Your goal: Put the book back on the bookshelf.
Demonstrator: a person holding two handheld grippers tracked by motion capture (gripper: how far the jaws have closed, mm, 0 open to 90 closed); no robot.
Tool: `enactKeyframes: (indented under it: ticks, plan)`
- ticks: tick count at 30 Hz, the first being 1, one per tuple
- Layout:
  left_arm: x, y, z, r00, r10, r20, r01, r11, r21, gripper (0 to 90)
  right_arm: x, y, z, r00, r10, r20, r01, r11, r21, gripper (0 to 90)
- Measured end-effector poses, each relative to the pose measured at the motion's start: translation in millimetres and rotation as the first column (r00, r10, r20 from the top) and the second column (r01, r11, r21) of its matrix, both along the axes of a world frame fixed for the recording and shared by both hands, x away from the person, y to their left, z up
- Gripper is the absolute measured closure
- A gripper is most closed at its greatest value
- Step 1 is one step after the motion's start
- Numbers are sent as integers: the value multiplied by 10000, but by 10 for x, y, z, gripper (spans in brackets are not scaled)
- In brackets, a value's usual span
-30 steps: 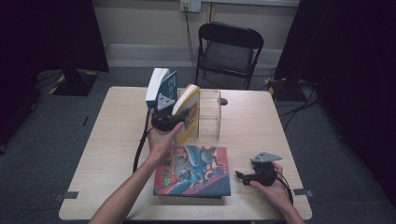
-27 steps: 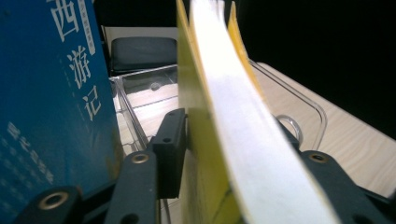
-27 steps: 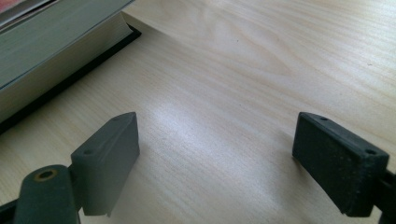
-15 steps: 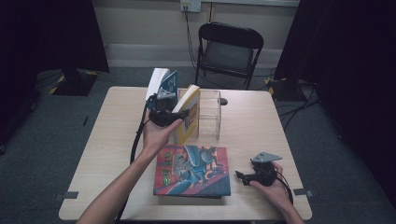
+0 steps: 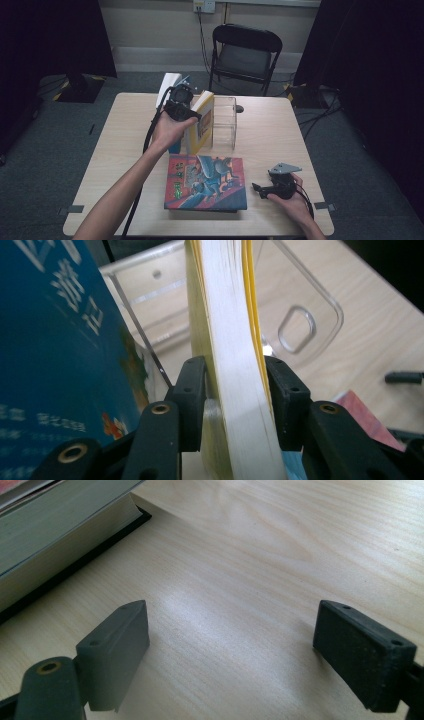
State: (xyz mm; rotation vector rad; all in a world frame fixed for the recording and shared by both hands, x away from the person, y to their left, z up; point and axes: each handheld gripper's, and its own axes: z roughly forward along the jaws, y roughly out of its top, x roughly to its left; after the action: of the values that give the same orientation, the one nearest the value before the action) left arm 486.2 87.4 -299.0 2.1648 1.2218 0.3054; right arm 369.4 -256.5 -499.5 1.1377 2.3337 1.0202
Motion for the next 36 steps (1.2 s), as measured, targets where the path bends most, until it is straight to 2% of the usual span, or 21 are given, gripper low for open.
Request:
enactKeyframes:
  ticks: [5, 7, 8, 10, 12, 13, 15, 17, 18, 20, 23, 24, 26, 27, 30, 36]
  plan:
    - [145, -83, 34, 9964, 111, -840, -58, 9980, 631, 656, 0, 0, 0, 10000, 2, 0, -2, 10000, 3, 146]
    - [188, -99, 58, 9956, 356, -869, -295, 9971, 699, 654, 0, 0, 0, 10000, 2, -1, -2, 10000, 8, 146]
    - [210, -119, 65, 9946, 449, -937, -366, 9954, 880, 657, 0, 0, 0, 10000, 3, -4, -3, 10000, 17, 146]
    - [263, -150, 71, 9894, 538, -1350, -383, 9926, 1150, 657, 0, 0, 0, 10000, -2, -7, 2, 10000, 18, 146]
    - [291, -168, 84, 9856, 698, -1540, -512, 9912, 1219, 660, 0, 0, 0, 10000, 1, -8, -1, 10000, 23, 146]
    - [313, -177, 90, 9849, 564, -1639, -323, 9887, 1463, 673, 0, 0, 0, 10000, 7, -8, -7, 10000, 21, 146]
    - [343, -200, 94, 9740, 724, -2146, -359, 9849, 1692, 678, 0, 0, 0, 10000, 10, -9, -10, 10000, 17, 146]
    - [378, -202, 115, 9682, 858, -2350, -474, 9853, 1644, 677, 2, 0, 0, 10000, 29, 6, -29, 10000, 13, 146]
    - [403, -205, 113, 9658, 811, -2462, -345, 9816, 1880, 680, 2, 0, 0, 10000, 30, 7, -30, 10000, 11, 146]
    - [425, -234, 96, 9571, 1016, -2713, -467, 9784, 2016, 678, 1, 0, 0, 10000, 30, 6, -30, 10000, 12, 146]
    - [450, -256, 40, 9457, 940, -3112, -280, 9773, 2101, 672, 2, 0, 0, 10000, 45, 7, -45, 10000, 13, 146]
    - [458, -257, 28, 9439, 930, -3169, -270, 9780, 2068, 679, 2, 0, 0, 10000, 49, 6, -49, 10000, 12, 146]
    - [464, -268, 29, 9453, 1008, -3102, -355, 9772, 2093, 711, 2, 0, 0, 10000, 52, 7, -52, 10000, 13, 146]
    - [468, -272, 33, 9470, 1032, -3041, -370, 9757, 2161, 725, 2, 0, 0, 10000, 55, 6, -55, 10000, 13, 146]
    - [471, -274, 42, 9462, 1117, -3036, -378, 9702, 2392, 753, 2, 0, 0, 10000, 63, 7, -63, 10000, 12, 146]
    - [527, -241, 68, 9464, 1232, -2986, -550, 9724, 2269, 757, 5, 0, 0, 10000, 96, 20, -96, 10000, 12, 146]
